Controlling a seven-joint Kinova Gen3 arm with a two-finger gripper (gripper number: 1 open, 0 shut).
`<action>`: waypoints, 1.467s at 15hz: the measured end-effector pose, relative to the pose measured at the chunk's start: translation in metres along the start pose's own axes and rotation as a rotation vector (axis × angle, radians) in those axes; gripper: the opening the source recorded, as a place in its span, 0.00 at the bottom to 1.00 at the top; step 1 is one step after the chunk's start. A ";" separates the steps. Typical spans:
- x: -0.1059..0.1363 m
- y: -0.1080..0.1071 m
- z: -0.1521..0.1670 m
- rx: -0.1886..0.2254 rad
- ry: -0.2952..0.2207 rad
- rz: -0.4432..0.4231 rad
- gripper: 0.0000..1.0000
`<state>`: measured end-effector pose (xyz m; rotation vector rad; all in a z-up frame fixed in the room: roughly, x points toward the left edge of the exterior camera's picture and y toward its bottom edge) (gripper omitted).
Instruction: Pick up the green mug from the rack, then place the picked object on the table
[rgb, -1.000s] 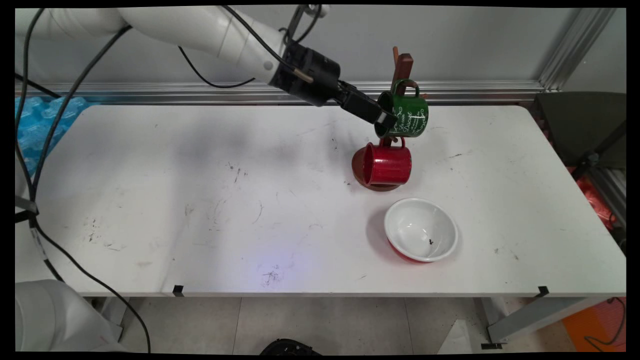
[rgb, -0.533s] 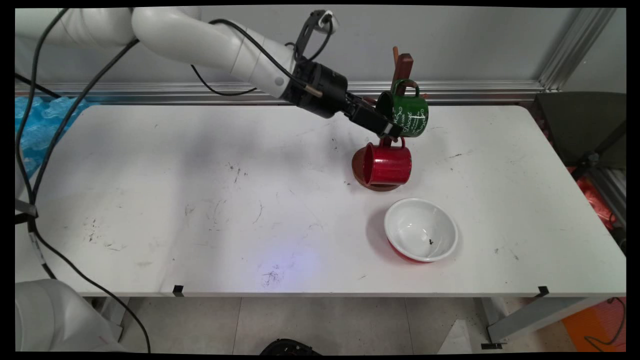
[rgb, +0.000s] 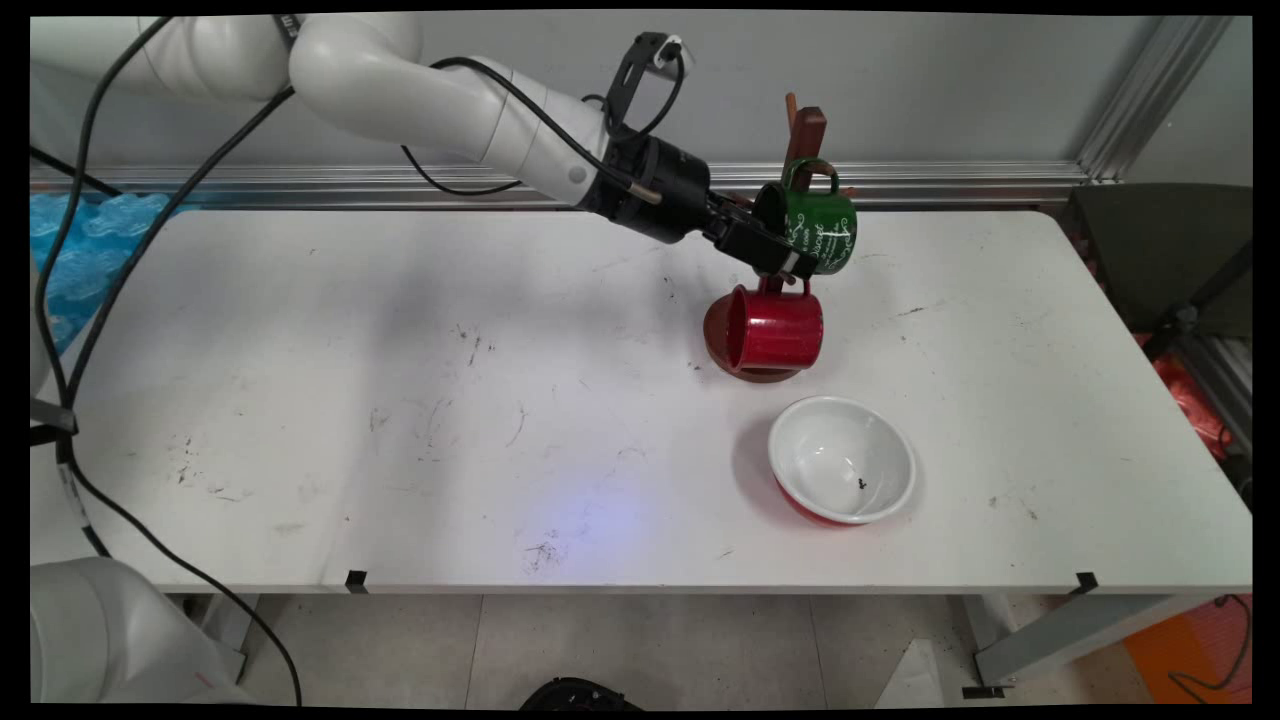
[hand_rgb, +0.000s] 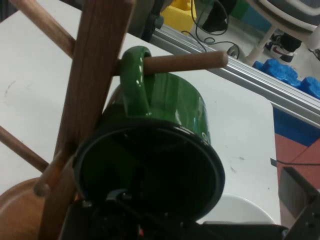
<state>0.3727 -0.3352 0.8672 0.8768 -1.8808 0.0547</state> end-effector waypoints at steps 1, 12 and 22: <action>0.000 0.000 0.001 0.002 0.003 0.002 1.00; 0.005 -0.004 0.006 0.024 0.020 0.016 0.00; 0.004 0.001 0.000 0.008 0.010 0.010 0.00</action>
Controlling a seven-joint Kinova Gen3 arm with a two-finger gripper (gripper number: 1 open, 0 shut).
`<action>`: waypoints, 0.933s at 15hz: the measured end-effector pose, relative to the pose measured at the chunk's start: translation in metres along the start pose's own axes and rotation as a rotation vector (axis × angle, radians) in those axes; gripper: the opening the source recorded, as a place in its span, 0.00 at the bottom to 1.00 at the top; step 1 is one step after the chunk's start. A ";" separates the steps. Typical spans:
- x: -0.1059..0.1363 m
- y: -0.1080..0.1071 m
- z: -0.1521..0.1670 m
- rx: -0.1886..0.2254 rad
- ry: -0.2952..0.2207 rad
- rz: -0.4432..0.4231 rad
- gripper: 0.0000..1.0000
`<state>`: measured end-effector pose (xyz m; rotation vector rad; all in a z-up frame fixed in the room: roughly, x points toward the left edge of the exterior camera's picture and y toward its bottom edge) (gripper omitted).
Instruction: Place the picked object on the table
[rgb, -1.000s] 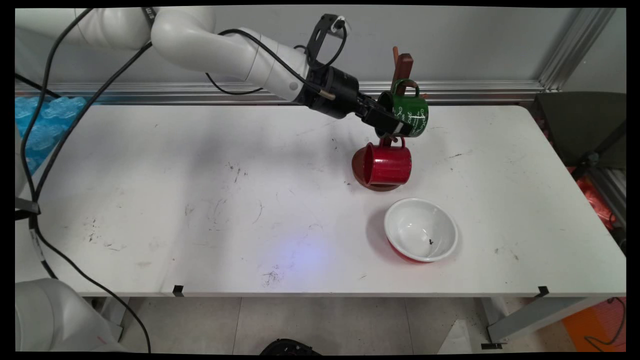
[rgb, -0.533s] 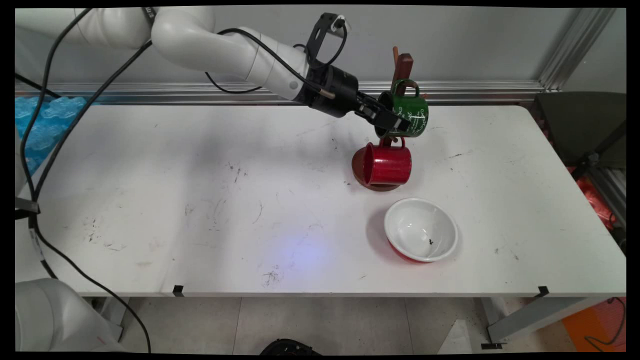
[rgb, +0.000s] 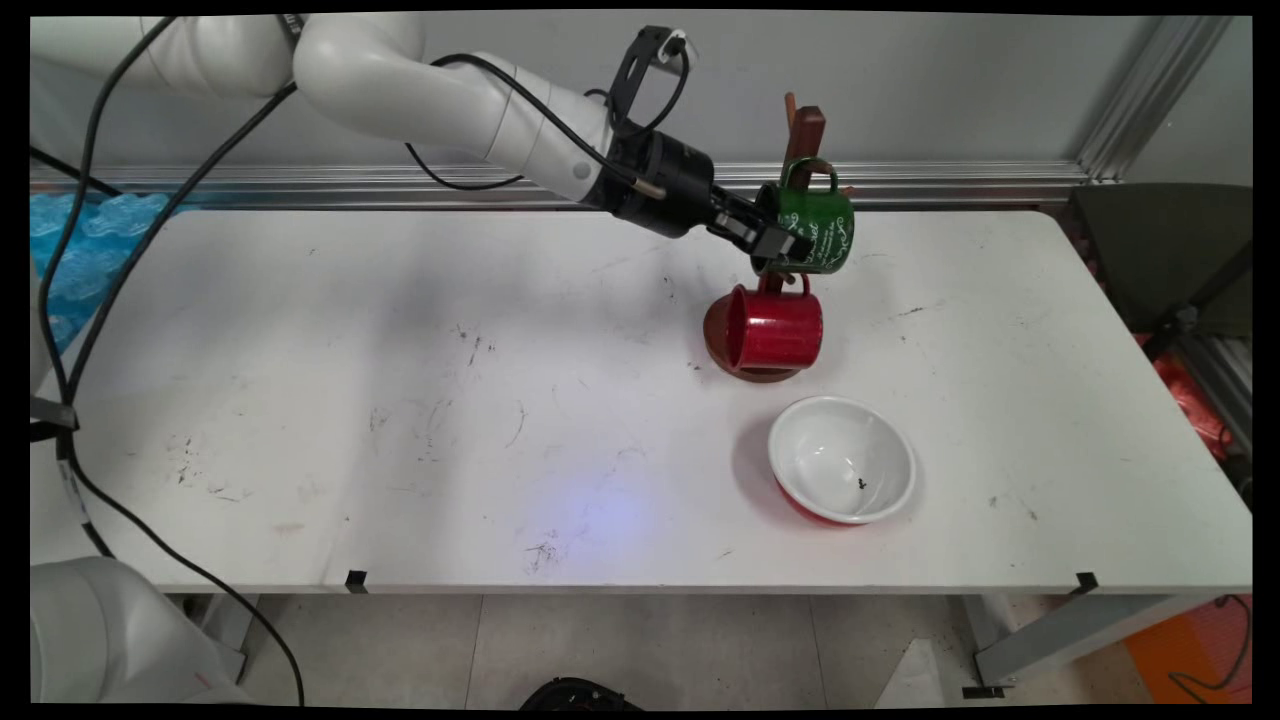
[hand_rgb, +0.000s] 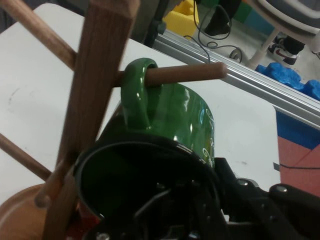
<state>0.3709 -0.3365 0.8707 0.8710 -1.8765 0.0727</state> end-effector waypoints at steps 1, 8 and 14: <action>0.000 0.002 -0.001 -0.004 -0.001 -0.002 0.00; 0.002 0.015 -0.008 -0.037 -0.006 -0.012 0.00; 0.005 0.027 -0.018 -0.062 -0.011 -0.020 0.00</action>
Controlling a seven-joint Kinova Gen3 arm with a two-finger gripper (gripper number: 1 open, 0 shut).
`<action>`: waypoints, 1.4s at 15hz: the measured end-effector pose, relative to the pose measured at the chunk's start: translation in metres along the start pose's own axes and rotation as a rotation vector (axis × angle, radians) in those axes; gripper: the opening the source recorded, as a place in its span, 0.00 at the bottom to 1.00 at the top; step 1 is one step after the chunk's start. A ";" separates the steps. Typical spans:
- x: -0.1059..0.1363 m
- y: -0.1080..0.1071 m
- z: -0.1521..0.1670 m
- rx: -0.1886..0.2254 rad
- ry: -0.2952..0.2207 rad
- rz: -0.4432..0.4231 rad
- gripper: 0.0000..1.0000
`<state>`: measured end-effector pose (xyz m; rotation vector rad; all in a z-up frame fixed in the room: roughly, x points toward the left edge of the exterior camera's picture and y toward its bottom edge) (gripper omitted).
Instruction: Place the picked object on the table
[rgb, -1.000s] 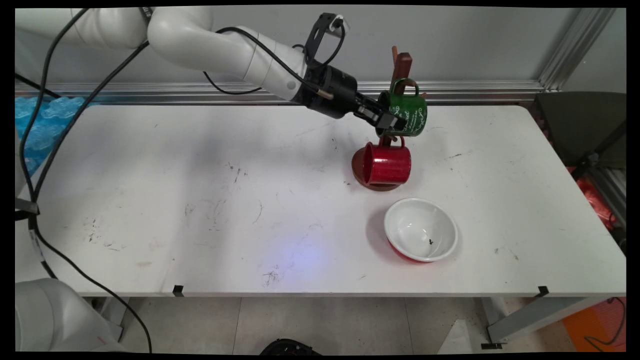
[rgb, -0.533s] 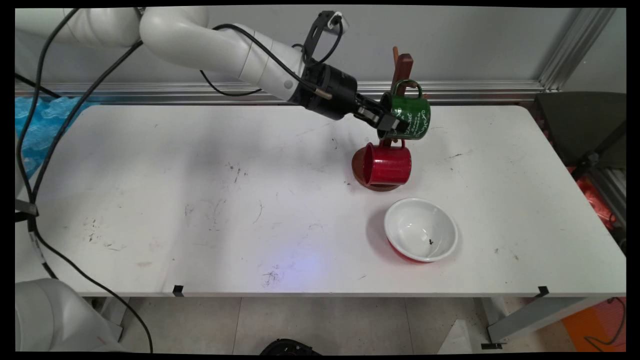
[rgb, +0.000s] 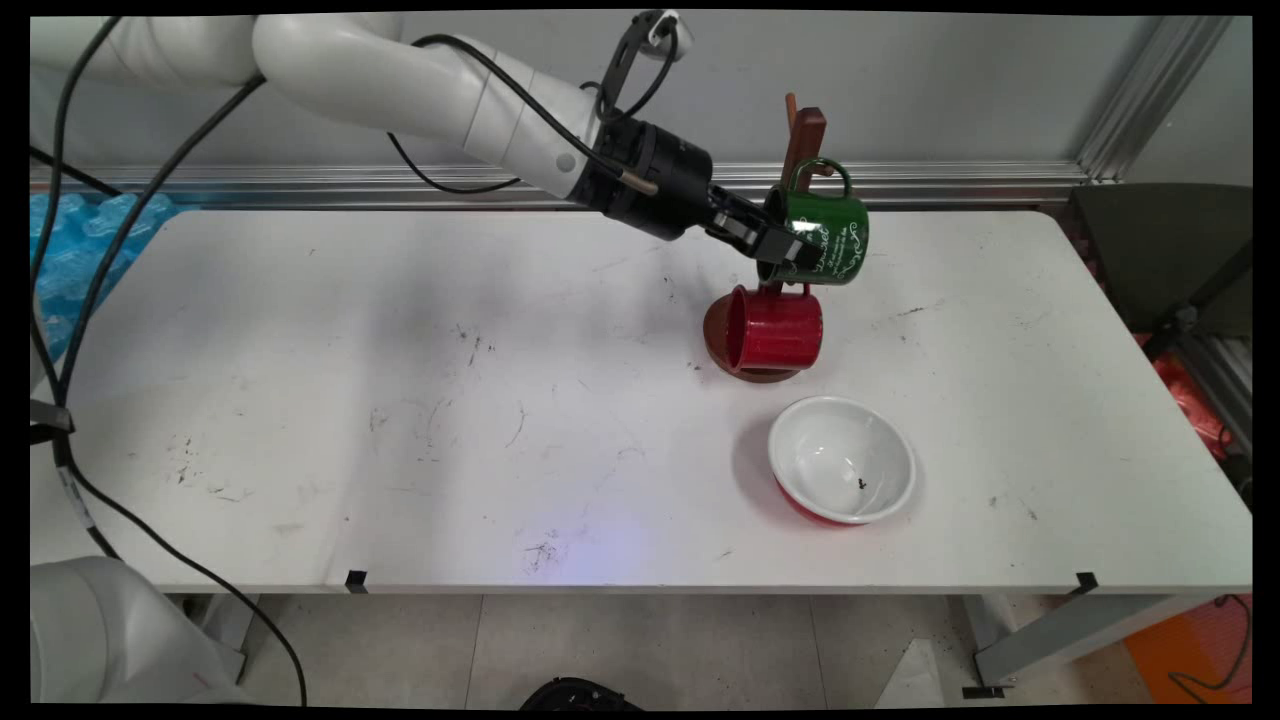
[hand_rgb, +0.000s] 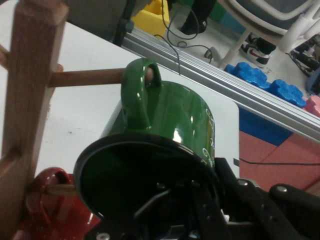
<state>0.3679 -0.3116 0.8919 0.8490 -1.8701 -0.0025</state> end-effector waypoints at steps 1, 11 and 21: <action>0.000 0.002 -0.002 -0.004 -0.002 -0.001 0.00; -0.008 0.014 -0.041 -0.015 -0.073 -0.003 0.00; -0.022 -0.031 -0.103 0.088 -0.276 0.118 0.00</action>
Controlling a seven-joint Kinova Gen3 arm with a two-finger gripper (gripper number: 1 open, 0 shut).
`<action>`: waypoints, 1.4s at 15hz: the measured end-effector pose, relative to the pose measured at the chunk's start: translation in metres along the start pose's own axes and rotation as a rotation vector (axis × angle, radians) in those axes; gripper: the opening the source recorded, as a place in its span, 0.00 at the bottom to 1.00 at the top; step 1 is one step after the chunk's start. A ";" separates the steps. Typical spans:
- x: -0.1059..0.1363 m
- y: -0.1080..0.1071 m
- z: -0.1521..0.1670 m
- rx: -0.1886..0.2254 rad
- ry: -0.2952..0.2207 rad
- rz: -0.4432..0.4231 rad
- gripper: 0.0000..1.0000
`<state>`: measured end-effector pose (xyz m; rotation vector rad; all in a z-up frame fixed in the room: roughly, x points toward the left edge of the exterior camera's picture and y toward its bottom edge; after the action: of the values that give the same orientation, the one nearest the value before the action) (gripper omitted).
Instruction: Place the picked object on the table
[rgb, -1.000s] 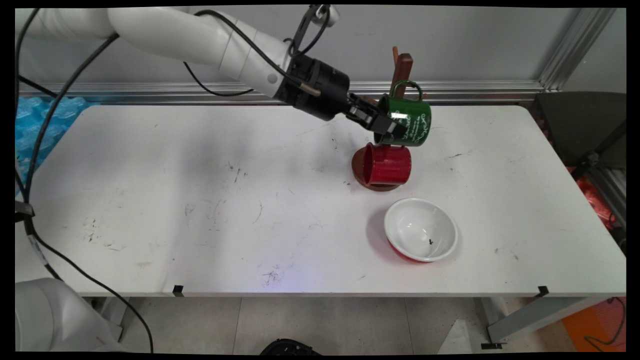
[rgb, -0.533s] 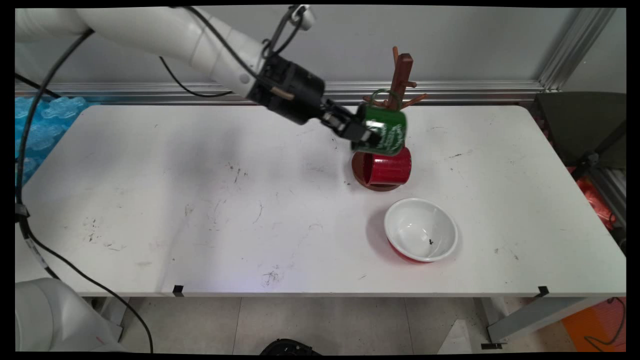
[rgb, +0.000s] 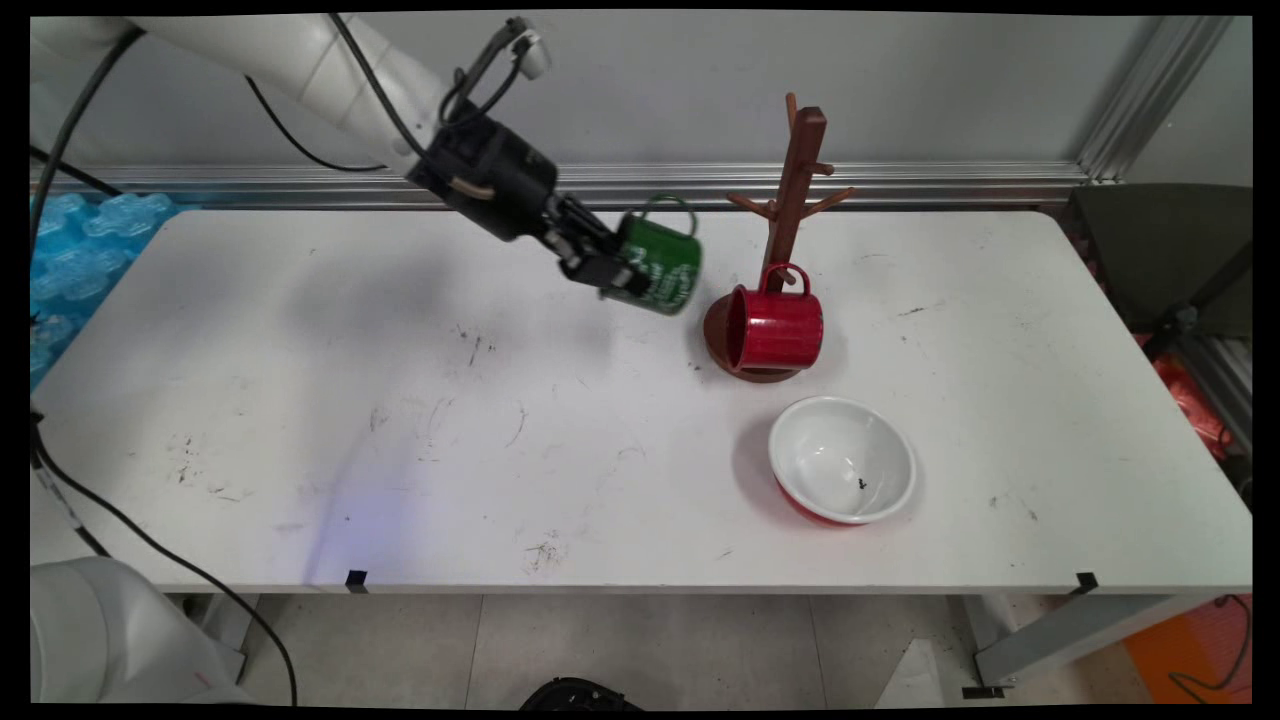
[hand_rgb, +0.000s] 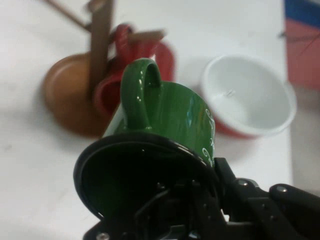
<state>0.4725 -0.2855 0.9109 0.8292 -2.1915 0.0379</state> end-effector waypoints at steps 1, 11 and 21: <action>-0.002 -0.008 -0.005 0.017 -0.026 0.022 0.00; -0.010 -0.068 -0.025 0.107 -0.288 0.252 0.00; -0.016 -0.095 -0.008 0.123 -0.493 0.438 0.00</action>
<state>0.5405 -0.3492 0.8839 0.4333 -2.8291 0.2053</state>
